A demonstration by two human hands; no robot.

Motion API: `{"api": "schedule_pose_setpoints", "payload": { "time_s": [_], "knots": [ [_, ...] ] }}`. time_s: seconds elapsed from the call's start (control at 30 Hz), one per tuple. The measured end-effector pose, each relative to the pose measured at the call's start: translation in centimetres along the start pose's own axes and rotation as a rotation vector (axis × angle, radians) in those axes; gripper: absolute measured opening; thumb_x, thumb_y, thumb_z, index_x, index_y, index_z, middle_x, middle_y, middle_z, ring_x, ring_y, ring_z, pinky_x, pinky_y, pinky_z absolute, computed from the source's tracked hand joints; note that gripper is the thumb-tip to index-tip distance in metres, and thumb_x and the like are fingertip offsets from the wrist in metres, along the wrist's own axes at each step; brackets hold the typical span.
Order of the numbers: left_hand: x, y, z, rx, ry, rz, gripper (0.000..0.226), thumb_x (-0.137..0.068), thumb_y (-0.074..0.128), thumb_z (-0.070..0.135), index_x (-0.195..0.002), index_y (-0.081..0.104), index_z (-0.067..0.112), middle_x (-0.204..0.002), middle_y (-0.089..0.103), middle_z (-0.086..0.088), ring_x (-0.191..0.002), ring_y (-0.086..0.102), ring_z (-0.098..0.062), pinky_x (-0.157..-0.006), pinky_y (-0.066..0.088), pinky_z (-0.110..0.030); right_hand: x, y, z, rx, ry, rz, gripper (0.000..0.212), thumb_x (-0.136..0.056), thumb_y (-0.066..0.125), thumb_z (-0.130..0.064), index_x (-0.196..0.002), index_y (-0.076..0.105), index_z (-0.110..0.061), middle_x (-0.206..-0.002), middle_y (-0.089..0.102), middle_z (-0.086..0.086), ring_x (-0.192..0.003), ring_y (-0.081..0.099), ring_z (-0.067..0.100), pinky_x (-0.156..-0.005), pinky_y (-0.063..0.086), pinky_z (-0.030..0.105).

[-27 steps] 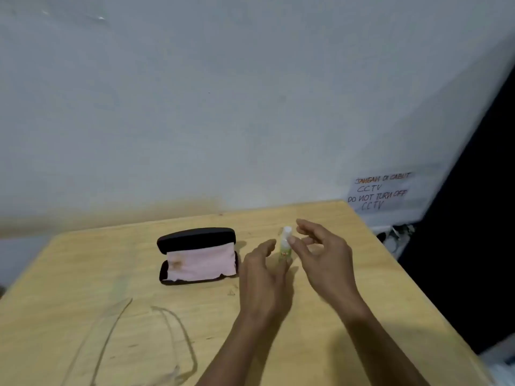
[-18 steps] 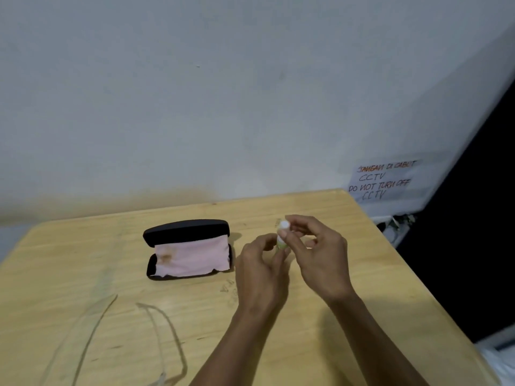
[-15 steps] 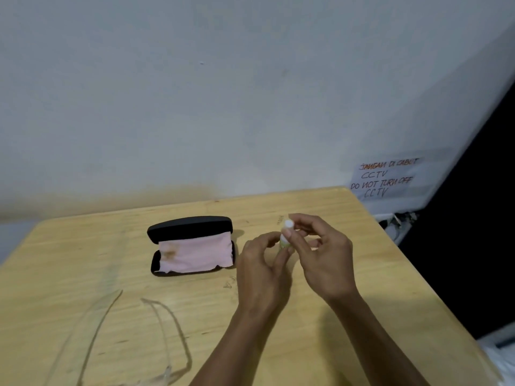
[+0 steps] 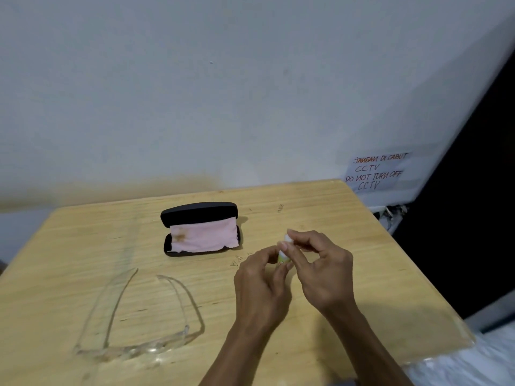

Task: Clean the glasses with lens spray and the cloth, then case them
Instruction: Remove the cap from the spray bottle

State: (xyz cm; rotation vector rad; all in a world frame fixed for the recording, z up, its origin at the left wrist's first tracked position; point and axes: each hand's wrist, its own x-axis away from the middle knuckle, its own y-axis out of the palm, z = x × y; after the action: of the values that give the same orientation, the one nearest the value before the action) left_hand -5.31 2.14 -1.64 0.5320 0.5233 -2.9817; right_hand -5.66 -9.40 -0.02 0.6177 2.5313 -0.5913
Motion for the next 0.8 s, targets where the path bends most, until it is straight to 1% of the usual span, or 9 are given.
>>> {"api": "schedule_pose_setpoints", "payload": {
  "time_s": [0.13,0.23,0.3,0.4,0.47,0.57,0.7,0.73,0.8],
  "knots": [
    [0.1,0.0,-0.1,-0.017,0.022,0.007,0.022,-0.081,0.065,0.020,-0.100,0.070,0.031,-0.082,0.065,0.029,-0.079,0.065,-0.006,-0.076,0.053,-0.039,-0.1,0.0,-0.2,0.026,-0.022,-0.009,0.023,-0.079,0.082,-0.016,-0.102,0.077,-0.019,-0.087,0.075,-0.007,-0.083,0.070,0.005,-0.074,0.051,0.011],
    [0.0,0.0,-0.5,-0.010,0.040,0.005,0.022,-0.083,0.064,0.021,-0.102,0.071,0.027,-0.087,0.071,0.018,-0.080,0.066,-0.009,-0.076,0.053,-0.041,-0.3,-0.2,-0.1,0.032,-0.043,-0.030,0.025,-0.080,0.082,-0.013,-0.103,0.077,-0.017,-0.088,0.075,-0.004,-0.083,0.070,0.005,-0.073,0.052,0.011],
    [0.0,0.1,-0.8,-0.009,0.044,0.000,0.022,-0.083,0.064,0.022,-0.103,0.071,0.027,-0.088,0.073,0.016,-0.081,0.066,-0.009,-0.077,0.052,-0.040,-0.3,-0.2,0.0,0.042,-0.060,-0.036,0.025,-0.080,0.081,-0.013,-0.104,0.077,-0.016,-0.089,0.075,-0.003,-0.082,0.070,0.006,-0.074,0.052,0.012],
    [0.1,0.3,-1.1,-0.003,0.037,-0.001,0.021,-0.084,0.064,0.022,-0.103,0.071,0.027,-0.088,0.073,0.016,-0.081,0.066,-0.009,-0.077,0.052,-0.038,-0.3,-0.3,0.1,0.040,-0.078,-0.044,0.025,-0.081,0.080,-0.011,-0.105,0.077,-0.016,-0.090,0.075,-0.002,-0.083,0.070,0.007,-0.074,0.054,0.015],
    [0.2,0.3,-1.3,0.012,0.029,-0.009,0.021,-0.084,0.064,0.020,-0.102,0.070,0.029,-0.085,0.072,0.017,-0.076,0.064,-0.010,-0.075,0.052,-0.038,-0.3,-0.4,0.1,0.049,-0.089,-0.058,0.024,-0.082,0.079,-0.010,-0.106,0.077,-0.015,-0.092,0.075,-0.002,-0.085,0.070,0.007,-0.074,0.055,0.017],
    [0.1,0.4,-1.4,0.019,0.029,-0.003,0.020,-0.083,0.064,0.019,-0.100,0.070,0.029,-0.084,0.072,0.017,-0.074,0.064,-0.012,-0.073,0.052,-0.039,-0.4,-0.4,0.3,0.051,-0.096,-0.062,0.024,-0.083,0.078,-0.008,-0.106,0.077,-0.014,-0.093,0.075,-0.002,-0.086,0.070,0.007,-0.073,0.057,0.021],
    [0.1,0.3,-1.5,0.025,0.031,0.003,0.021,-0.083,0.063,0.022,-0.101,0.071,0.029,-0.087,0.072,0.017,-0.073,0.066,-0.014,-0.071,0.053,-0.042,-0.4,-0.4,0.5,0.043,-0.094,-0.094,0.023,-0.086,0.075,-0.007,-0.108,0.075,-0.014,-0.097,0.075,-0.001,-0.089,0.071,0.006,-0.078,0.058,0.026],
    [0.1,0.3,-1.6,0.016,0.032,0.004,0.022,-0.083,0.063,0.021,-0.102,0.071,0.028,-0.087,0.072,0.017,-0.075,0.066,-0.014,-0.071,0.053,-0.042,-0.5,-0.3,0.3,0.016,-0.077,-0.099,0.022,-0.087,0.073,-0.007,-0.108,0.075,-0.013,-0.098,0.075,0.000,-0.090,0.071,0.006,-0.079,0.059,0.029],
    [0.1,0.2,-1.8,0.008,0.021,0.015,0.023,-0.082,0.063,0.020,-0.101,0.073,0.027,-0.087,0.073,0.017,-0.079,0.066,-0.013,-0.075,0.052,-0.041,-1.4,-0.8,-1.0,-0.117,-0.028,-0.056,0.020,-0.089,0.071,-0.007,-0.107,0.074,-0.013,-0.099,0.076,0.001,-0.092,0.073,0.009,-0.082,0.060,0.032]
  ]
}}
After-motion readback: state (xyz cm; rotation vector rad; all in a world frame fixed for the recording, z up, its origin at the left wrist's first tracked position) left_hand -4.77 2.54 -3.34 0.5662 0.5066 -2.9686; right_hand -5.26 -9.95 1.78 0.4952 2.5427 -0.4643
